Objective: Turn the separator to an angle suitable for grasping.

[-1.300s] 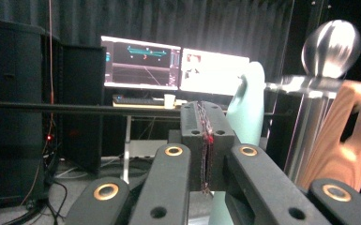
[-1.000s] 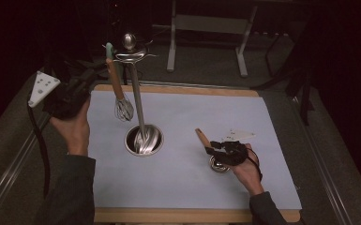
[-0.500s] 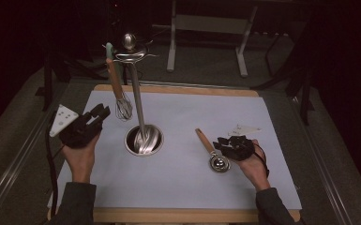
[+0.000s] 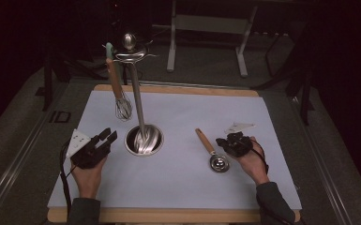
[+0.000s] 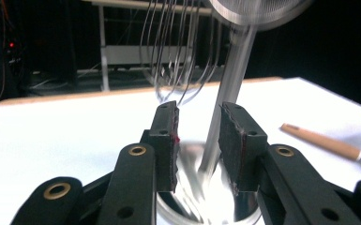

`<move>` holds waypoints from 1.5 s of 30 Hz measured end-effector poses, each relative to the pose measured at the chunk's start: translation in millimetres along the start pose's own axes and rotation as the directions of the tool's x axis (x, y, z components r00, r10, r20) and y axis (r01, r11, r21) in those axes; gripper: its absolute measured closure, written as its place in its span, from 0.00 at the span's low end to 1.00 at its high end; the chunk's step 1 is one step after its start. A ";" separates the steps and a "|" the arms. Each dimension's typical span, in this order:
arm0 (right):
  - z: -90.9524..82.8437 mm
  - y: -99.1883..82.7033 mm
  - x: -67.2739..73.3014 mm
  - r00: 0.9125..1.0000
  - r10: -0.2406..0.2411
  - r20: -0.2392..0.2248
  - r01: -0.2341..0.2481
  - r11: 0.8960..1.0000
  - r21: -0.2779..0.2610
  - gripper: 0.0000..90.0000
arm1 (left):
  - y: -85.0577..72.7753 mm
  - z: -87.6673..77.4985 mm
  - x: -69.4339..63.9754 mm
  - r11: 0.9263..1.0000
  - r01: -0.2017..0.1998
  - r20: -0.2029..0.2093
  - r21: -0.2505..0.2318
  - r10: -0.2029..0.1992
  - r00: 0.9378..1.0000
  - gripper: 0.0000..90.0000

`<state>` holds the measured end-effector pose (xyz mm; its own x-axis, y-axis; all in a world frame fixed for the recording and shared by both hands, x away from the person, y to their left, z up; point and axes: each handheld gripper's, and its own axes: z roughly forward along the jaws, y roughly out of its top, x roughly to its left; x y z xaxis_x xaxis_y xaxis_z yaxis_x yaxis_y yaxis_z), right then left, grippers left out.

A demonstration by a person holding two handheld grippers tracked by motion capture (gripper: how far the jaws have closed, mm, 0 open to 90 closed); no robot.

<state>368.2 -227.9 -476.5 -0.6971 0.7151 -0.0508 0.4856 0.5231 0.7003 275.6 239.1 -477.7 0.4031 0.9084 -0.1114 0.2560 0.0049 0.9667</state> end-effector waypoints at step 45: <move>60.4 38.1 16.3 0.997 -0.047 -0.059 0.059 0.975 0.216 0.96 | -57.5 16.8 15.4 0.978 0.060 -0.138 0.198 -0.033 0.990 0.74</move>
<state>407.1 -168.4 -493.7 -0.7491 0.6611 -0.0420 0.5461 0.6522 0.5258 281.8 245.7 -538.9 0.2691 0.9568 -0.1101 0.4487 -0.0234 0.8934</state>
